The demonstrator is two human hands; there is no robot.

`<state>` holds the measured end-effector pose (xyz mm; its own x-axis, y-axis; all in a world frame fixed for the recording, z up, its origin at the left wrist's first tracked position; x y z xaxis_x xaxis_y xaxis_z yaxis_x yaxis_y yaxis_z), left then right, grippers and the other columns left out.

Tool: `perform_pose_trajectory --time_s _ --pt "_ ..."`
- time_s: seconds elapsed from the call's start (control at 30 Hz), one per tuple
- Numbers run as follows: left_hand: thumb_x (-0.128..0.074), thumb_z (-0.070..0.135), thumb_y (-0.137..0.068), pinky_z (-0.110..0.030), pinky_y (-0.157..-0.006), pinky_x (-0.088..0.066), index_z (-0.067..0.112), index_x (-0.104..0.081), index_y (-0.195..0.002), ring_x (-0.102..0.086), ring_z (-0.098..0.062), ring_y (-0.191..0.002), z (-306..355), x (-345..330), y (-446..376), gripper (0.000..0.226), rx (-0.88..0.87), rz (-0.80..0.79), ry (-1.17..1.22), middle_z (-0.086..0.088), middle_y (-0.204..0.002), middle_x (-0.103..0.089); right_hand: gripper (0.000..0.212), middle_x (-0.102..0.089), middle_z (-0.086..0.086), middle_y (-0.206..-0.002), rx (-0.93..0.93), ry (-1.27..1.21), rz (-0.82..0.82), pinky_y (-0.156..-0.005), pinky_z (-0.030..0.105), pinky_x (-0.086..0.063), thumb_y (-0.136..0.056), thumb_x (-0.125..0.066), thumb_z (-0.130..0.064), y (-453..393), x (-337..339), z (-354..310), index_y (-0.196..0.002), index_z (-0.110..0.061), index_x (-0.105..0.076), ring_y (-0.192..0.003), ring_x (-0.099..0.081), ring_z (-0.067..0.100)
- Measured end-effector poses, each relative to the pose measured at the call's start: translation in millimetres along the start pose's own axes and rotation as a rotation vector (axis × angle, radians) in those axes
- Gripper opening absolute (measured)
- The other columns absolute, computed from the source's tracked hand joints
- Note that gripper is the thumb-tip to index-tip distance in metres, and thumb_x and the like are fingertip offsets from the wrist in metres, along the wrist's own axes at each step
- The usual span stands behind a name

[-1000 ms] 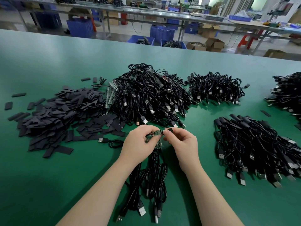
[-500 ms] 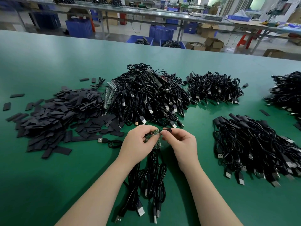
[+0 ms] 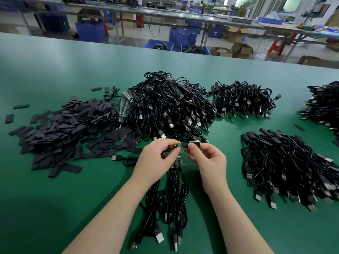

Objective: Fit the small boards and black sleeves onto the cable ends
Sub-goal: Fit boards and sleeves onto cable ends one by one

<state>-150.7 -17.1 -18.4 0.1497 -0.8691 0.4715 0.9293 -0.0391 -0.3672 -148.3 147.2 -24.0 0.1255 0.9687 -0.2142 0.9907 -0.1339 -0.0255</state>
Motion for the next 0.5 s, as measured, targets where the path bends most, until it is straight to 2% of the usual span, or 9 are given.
perform_pose_trajectory --time_s 0.13,0.3,0.5 --pt "-0.063 0.032 -0.091 -0.003 -0.085 -0.039 0.033 -0.07 -0.112 -0.056 0.009 -0.105 1.0 0.8 -0.4 0.022 -0.03 -0.01 -0.031 0.028 -0.104 -0.062 0.023 -0.077 0.003 -0.08 0.047 0.027 0.0 -0.069 0.019 -0.056 -0.084 -0.075 -0.004 0.7 0.3 -3.2 -0.073 -0.024 -0.08 -0.077 -0.073 0.012" --pt "-0.06 0.033 -0.09 -0.006 -0.086 -0.041 0.033 -0.071 -0.111 -0.057 0.007 -0.104 2.3 -0.4 0.2 0.024 -0.045 -0.018 -0.014 0.024 -0.104 -0.065 0.017 -0.077 -0.002 -0.082 0.091 0.052 0.011 -0.069 0.016 -0.055 -0.082 -0.076 0.0 1.4 0.7 -6.5 -0.08 -0.016 -0.076 -0.076 -0.072 0.007" --pt "-0.059 0.034 -0.088 -0.005 -0.085 -0.041 0.035 -0.07 -0.109 -0.058 0.007 -0.103 2.7 -1.3 0.9 0.024 -0.041 -0.031 0.0 0.028 -0.102 -0.064 0.031 -0.078 -0.004 -0.086 0.135 0.119 -0.044 -0.072 0.018 -0.055 -0.082 -0.076 -0.001 0.3 1.5 -10.7 -0.074 -0.03 -0.079 -0.08 -0.073 0.008"
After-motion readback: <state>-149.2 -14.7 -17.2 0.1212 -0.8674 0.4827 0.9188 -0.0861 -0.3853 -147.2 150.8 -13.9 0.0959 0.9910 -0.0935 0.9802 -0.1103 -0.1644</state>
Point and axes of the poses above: each hand's wrist, its own y-axis away from the middle knuckle, its own x-axis out of the back of the hand, z = x × y, the point moved 6 cm from there along -y, towards the middle knuckle
